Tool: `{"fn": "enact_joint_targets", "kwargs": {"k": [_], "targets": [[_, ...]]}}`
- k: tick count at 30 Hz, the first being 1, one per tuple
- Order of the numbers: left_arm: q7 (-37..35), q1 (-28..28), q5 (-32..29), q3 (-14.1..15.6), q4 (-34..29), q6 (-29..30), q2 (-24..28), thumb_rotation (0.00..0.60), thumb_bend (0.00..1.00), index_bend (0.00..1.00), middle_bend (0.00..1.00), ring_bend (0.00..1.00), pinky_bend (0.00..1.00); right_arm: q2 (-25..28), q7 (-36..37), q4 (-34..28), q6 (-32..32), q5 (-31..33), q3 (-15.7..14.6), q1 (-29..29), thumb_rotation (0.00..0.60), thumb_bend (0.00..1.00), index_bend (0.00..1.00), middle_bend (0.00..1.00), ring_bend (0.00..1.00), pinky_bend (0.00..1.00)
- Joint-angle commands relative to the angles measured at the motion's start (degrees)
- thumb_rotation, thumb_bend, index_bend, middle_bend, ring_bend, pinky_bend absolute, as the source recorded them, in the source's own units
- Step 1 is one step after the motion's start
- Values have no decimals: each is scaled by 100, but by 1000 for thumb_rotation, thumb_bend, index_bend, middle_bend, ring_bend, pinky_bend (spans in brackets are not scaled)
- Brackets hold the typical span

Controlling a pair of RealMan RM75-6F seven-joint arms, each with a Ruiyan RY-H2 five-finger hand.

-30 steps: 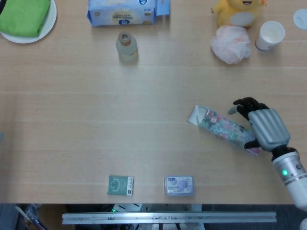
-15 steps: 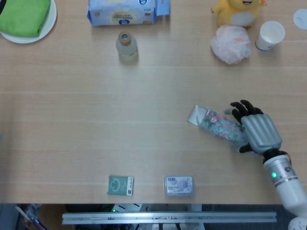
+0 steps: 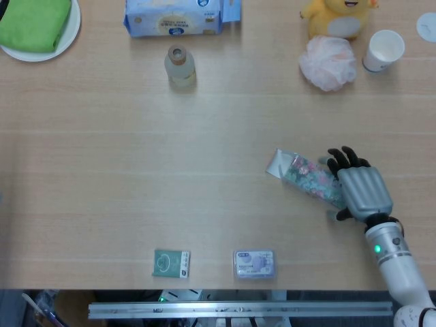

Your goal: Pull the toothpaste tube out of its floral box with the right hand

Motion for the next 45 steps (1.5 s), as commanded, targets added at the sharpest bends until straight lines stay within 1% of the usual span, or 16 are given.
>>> {"fn": "enact_joint_targets", "kwargs": {"k": [1,7,13,15,17,21,27,34,39,45], "targets": [[-24,8,-4,3,20,-4,-8,600,171,11,0,0,240,-29,-82,51,-25,116,2,50,600,0,195,118,47,220],[-66,15,-20,7,67,-34,-33,600,171,11,0,0,240,-44,-125,171,-30,278,40,116,600,0,195,123,46,220],[-85,21,-16,5,87,-32,-51,600,171,11,0,0,240,-72,-73,279,-71,374,63,175,600,0,195,181,76,225],[-87,23,-18,8,92,-38,-54,600,171,11,0,0,240,-86,-29,313,-69,374,66,185,600,0,195,202,93,245],[-96,25,-24,7,101,-45,-55,600,171,11,0,0,240,-103,40,346,-71,348,60,190,600,0,195,232,118,289],[-116,25,-17,7,121,-50,-64,600,171,11,0,0,240,-122,150,391,-56,270,44,196,600,2,204,268,150,327],[-132,31,-17,6,131,-49,-71,600,171,11,0,0,240,-161,351,464,-15,104,25,187,600,100,271,323,206,389],[-148,37,-10,4,142,-46,-75,600,171,11,0,0,240,-170,322,498,-76,164,-12,217,600,159,316,357,242,423],[-155,39,-13,8,156,-58,-82,600,171,11,0,0,240,-193,314,514,-42,159,-17,222,600,230,359,391,278,457],[-172,43,-22,5,178,-65,-96,600,171,11,0,0,240,-202,334,530,38,99,-25,206,600,274,397,421,310,486]]}}
